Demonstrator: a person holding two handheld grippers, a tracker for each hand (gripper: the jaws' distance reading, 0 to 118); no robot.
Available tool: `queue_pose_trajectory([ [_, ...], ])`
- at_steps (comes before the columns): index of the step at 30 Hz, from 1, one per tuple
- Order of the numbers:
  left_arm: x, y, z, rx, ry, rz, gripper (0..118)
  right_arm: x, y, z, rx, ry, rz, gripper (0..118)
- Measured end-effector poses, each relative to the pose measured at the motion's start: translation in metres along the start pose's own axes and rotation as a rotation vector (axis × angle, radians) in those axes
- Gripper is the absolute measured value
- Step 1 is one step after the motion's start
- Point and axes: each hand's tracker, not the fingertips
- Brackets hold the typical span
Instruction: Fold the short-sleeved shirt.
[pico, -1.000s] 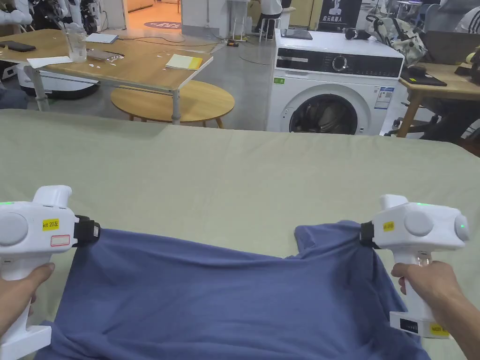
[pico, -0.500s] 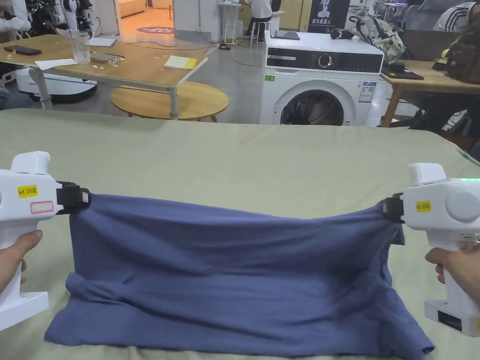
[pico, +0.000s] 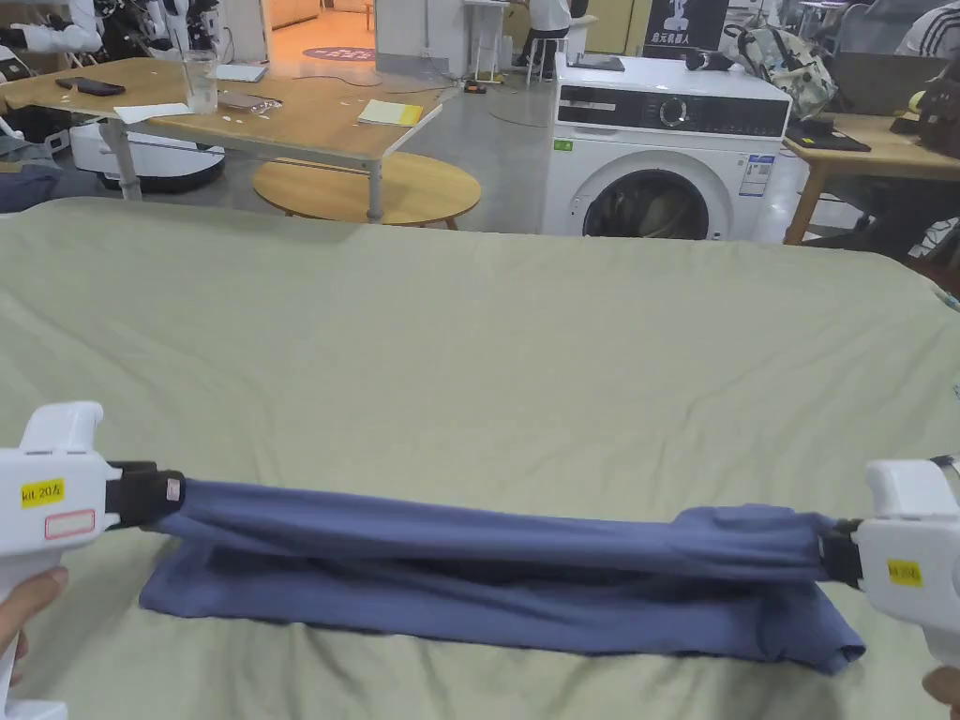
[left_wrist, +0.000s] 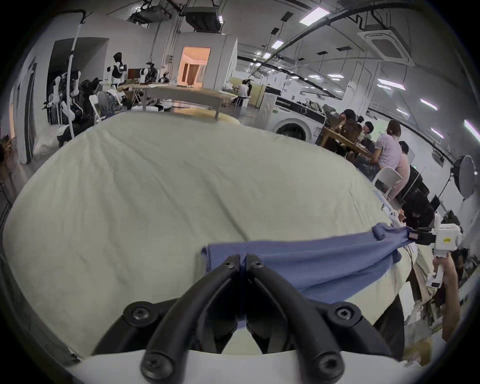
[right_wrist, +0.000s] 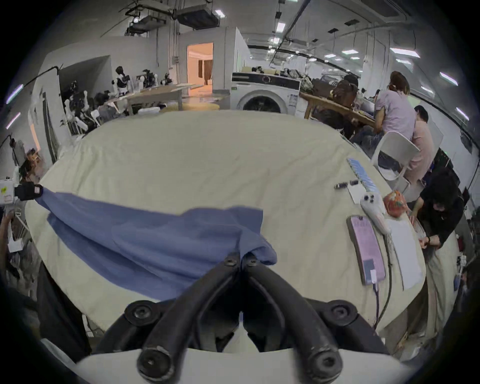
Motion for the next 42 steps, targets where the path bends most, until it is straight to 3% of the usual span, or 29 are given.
queue_pose_trajectory([
  [10, -0.009, -0.045, -0.05, -0.19, 0.078, -0.033, 0, -0.003, -0.042, -0.055, -0.153, -0.054, 0.04, 0],
  [16, -0.009, -0.043, -0.045, -0.166, 0.072, 0.025, 1, -0.013, -0.042, -0.053, -0.153, -0.105, 0.085, 2],
  [17, -0.009, -0.038, -0.042, -0.165, 0.06, 0.038, 6, -0.015, -0.037, -0.048, -0.162, -0.132, 0.096, 11],
  [19, -0.002, -0.029, -0.034, -0.13, 0.07, 0.031, 29, -0.02, -0.03, -0.031, -0.126, -0.194, 0.104, 51],
  [20, 0.002, -0.024, -0.029, -0.092, 0.095, 0.012, 39, -0.024, -0.026, -0.021, -0.087, -0.185, 0.108, 57],
  [27, 0.042, 0.007, -0.018, 0.135, 0.084, -0.066, 40, -0.054, 0.0, 0.001, 0.195, -0.145, 0.026, 57],
  [33, 0.077, 0.006, -0.02, 0.338, 0.114, -0.103, 40, -0.106, 0.004, -0.012, 0.445, -0.07, -0.08, 55],
  [35, 0.089, 0.004, -0.017, 0.398, 0.142, -0.136, 27, -0.126, 0.007, -0.009, 0.531, -0.073, -0.075, 37],
  [37, 0.092, 0.004, -0.02, 0.422, 0.19, -0.172, 2, -0.143, 0.011, -0.006, 0.598, -0.07, -0.068, 11],
  [38, 0.095, 0.003, -0.019, 0.435, 0.205, -0.188, 0, -0.151, 0.014, -0.004, 0.622, -0.063, -0.069, 3],
  [42, 0.091, 0.005, -0.014, 0.434, 0.186, -0.162, 0, -0.175, 0.025, -0.002, 0.646, -0.049, -0.072, 0],
])
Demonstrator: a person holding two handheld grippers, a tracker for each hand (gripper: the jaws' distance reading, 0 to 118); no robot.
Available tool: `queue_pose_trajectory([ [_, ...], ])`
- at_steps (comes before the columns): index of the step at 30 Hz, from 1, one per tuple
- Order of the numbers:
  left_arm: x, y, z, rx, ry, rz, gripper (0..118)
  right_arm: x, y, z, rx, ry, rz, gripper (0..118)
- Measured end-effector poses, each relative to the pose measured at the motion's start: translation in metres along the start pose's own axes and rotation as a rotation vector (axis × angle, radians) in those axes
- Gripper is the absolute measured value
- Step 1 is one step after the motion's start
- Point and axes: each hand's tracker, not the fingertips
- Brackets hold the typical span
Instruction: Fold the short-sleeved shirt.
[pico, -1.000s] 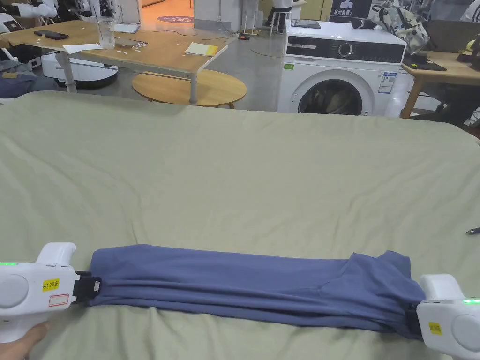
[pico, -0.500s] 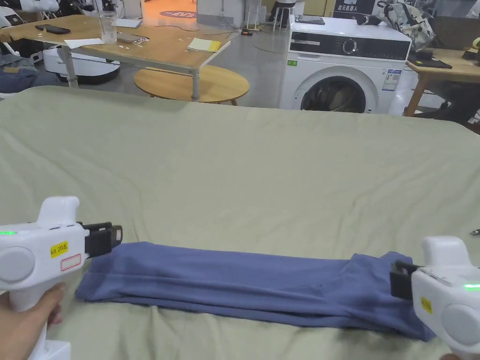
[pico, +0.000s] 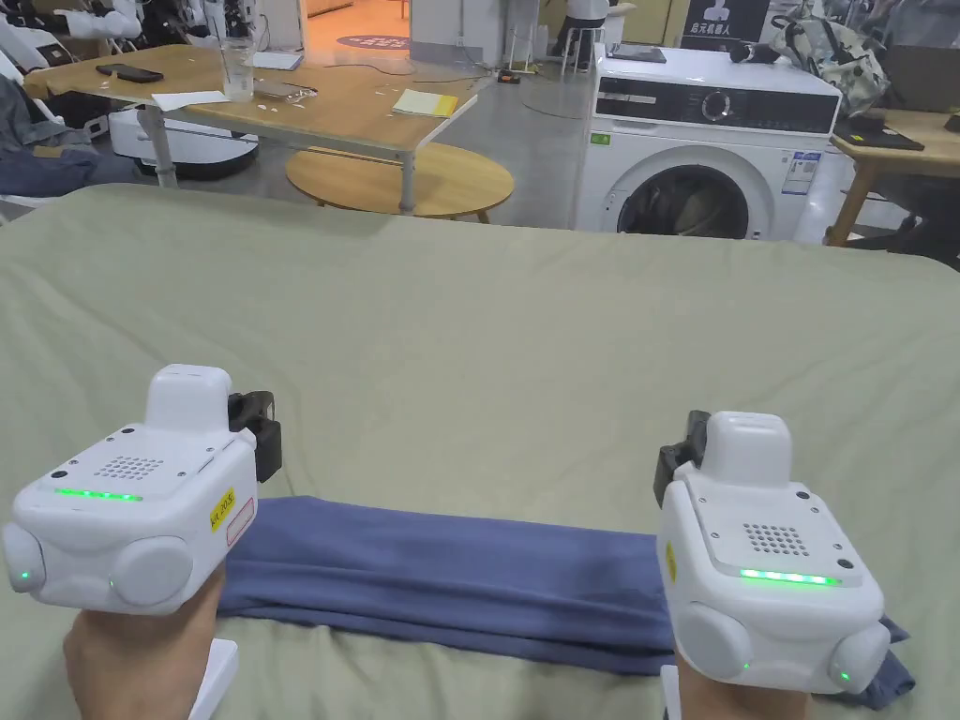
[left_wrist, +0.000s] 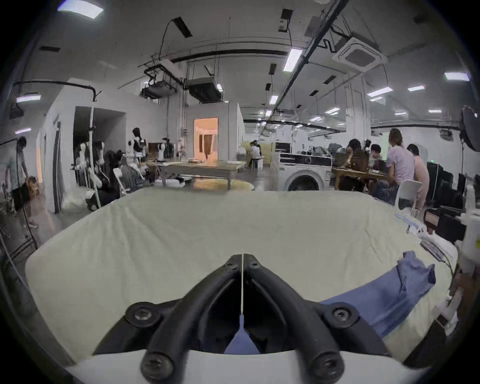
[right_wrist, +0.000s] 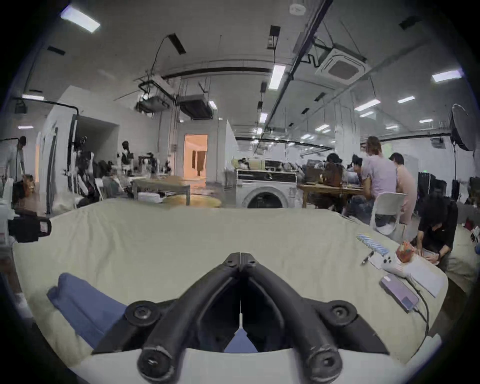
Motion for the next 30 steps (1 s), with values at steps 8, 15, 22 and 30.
queue_pose_trajectory([
  [8, -0.067, 0.002, -0.001, -0.237, -0.061, 0.154, 0, -0.032, 0.005, -0.011, -0.011, 0.066, 0.021, 0],
  [15, -0.144, -0.027, -0.031, -0.553, -0.254, 0.415, 34, -0.055, 0.001, -0.017, -0.039, 0.134, 0.053, 0],
  [22, -0.18, -0.064, -0.073, -0.693, -0.403, 0.644, 60, -0.063, -0.009, -0.024, -0.079, 0.163, 0.07, 0],
  [30, -0.163, -0.116, -0.102, -0.759, -0.725, 1.033, 59, -0.057, -0.014, -0.029, -0.101, 0.155, 0.08, 0],
])
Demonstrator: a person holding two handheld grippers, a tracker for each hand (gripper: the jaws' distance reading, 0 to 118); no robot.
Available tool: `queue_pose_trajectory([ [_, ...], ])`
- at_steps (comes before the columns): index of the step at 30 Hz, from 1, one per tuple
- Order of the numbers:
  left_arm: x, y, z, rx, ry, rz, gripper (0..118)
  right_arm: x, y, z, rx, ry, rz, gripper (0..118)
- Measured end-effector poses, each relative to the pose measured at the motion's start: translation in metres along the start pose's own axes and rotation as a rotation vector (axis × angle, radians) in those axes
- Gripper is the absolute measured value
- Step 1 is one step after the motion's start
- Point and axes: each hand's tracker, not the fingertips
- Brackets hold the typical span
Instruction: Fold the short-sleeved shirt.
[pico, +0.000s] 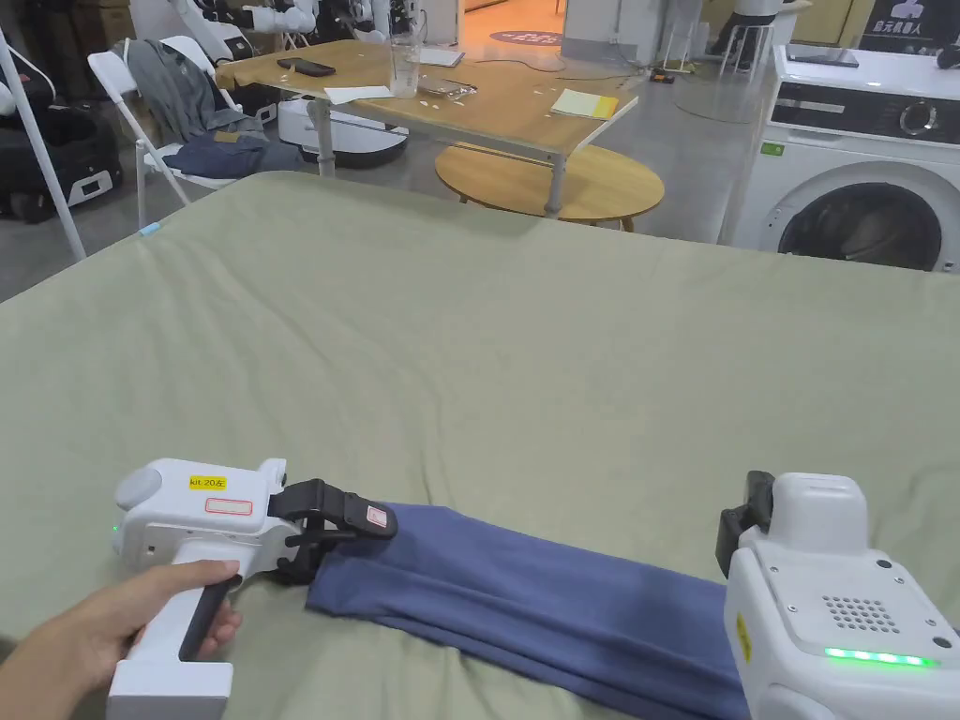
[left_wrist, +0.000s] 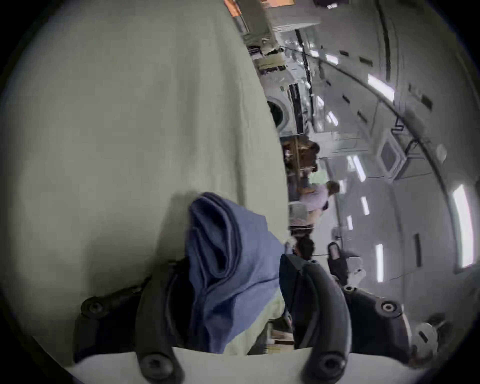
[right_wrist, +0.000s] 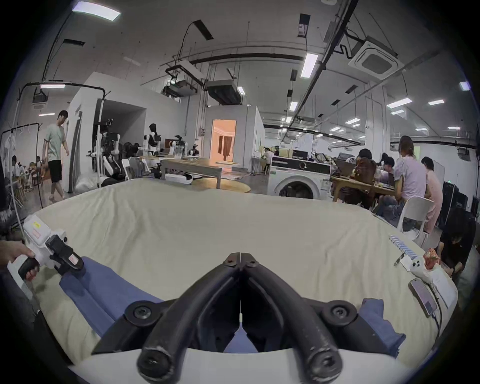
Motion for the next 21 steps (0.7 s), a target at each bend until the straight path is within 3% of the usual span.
queue_pose_trajectory([
  [2, 0.013, -0.011, -0.005, 0.003, -0.009, -0.061, 45, 0.001, -0.001, -0.001, -0.002, -0.006, -0.003, 0],
  [4, 0.019, -0.015, -0.014, -0.01, 0.08, -0.104, 35, 0.003, -0.001, -0.003, -0.007, -0.008, -0.004, 0],
  [5, 0.02, -0.018, -0.016, -0.016, 0.135, -0.119, 16, 0.004, -0.001, -0.005, -0.011, -0.007, -0.004, 0],
  [6, 0.022, -0.021, -0.019, 0.011, 0.171, -0.124, 7, 0.005, -0.001, -0.006, -0.016, -0.005, -0.003, 0],
  [8, 0.021, -0.029, -0.014, 0.045, 0.101, -0.113, 5, 0.006, -0.002, -0.007, -0.019, -0.007, -0.001, 0],
  [21, 0.064, 0.007, 0.081, 0.182, 0.189, -0.282, 3, 0.006, 0.005, -0.013, -0.018, 0.022, -0.007, 0],
])
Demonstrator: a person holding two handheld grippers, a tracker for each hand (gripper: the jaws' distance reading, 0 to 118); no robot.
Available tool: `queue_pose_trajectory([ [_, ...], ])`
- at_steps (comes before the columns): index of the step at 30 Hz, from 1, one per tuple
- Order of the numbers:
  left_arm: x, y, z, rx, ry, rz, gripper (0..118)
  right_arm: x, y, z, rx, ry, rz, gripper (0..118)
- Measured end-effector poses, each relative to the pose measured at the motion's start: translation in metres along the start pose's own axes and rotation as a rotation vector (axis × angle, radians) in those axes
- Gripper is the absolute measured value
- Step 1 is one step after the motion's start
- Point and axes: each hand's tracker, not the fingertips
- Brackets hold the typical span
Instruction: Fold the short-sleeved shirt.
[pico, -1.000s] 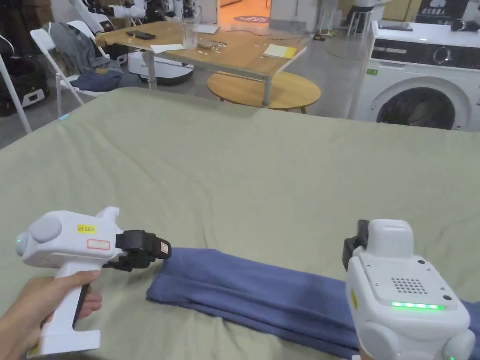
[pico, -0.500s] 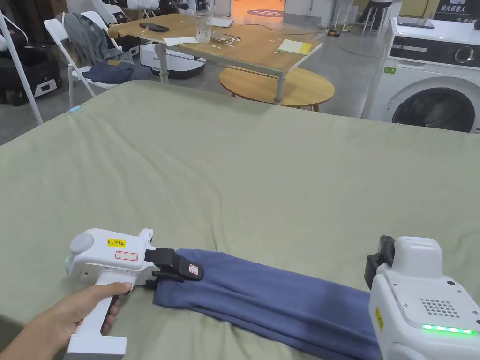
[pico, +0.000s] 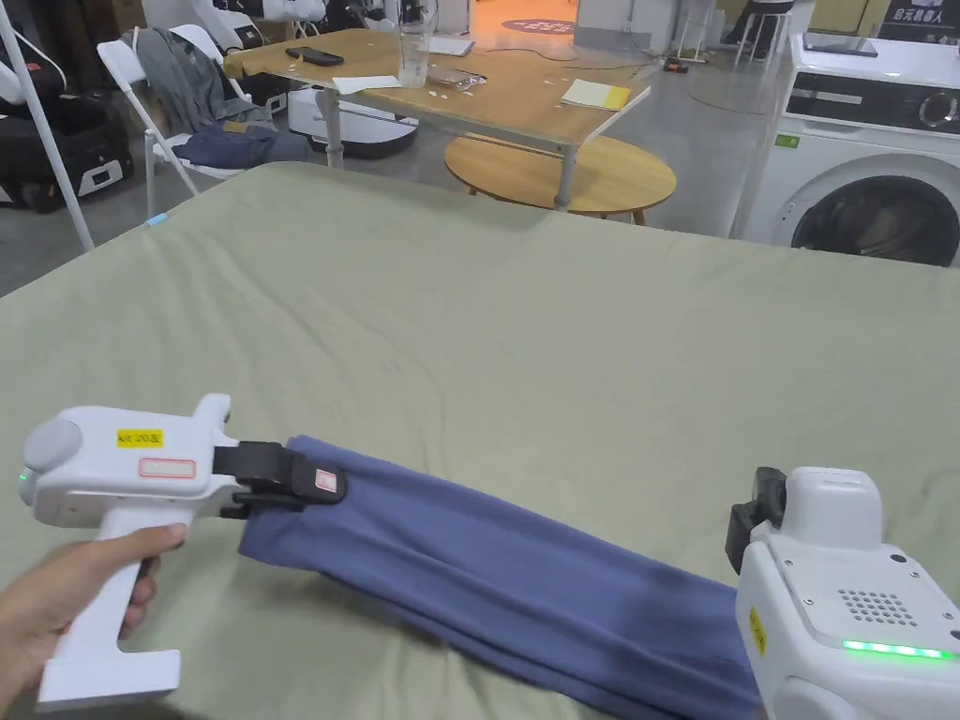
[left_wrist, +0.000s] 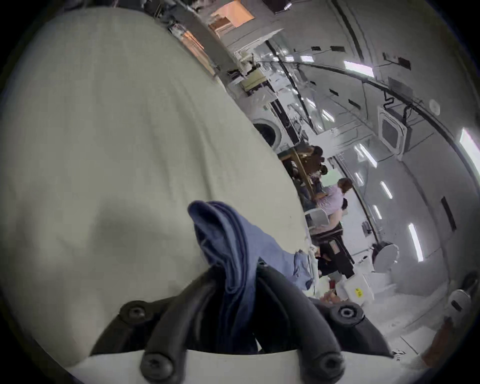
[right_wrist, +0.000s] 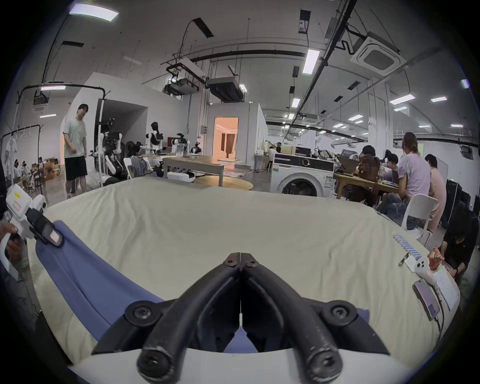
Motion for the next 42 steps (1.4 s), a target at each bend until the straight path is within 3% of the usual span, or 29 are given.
queue_pose_trajectory([
  [3, -0.003, 0.011, 0.018, 0.023, 0.093, 0.006, 3, -0.002, 0.0, -0.001, 0.001, 0.011, -0.002, 0],
  [7, 0.042, -0.01, 0.014, -0.004, 0.186, -0.009, 3, -0.003, 0.001, -0.002, 0.001, 0.025, -0.004, 0],
  [14, 0.081, -0.008, -0.025, -0.076, 0.031, -0.026, 3, 0.003, 0.007, 0.004, 0.011, 0.024, -0.01, 0],
  [21, 0.131, -0.033, -0.106, -0.2, 0.002, -0.035, 3, 0.012, 0.01, 0.011, 0.022, 0.012, -0.013, 0],
  [31, 0.132, -0.078, -0.224, -0.339, 0.222, 0.005, 3, 0.028, 0.0, 0.016, -0.007, -0.022, -0.022, 0],
  [33, 0.132, -0.083, -0.235, -0.355, 0.246, -0.005, 11, 0.031, -0.002, 0.017, -0.014, -0.028, -0.023, 0],
  [37, 0.133, -0.087, -0.236, -0.343, 0.195, 0.026, 49, 0.035, -0.002, 0.02, -0.021, -0.039, -0.024, 0],
  [42, 0.157, -0.082, -0.212, -0.342, 0.175, -0.035, 51, 0.037, -0.003, 0.024, -0.027, -0.039, -0.019, 0],
])
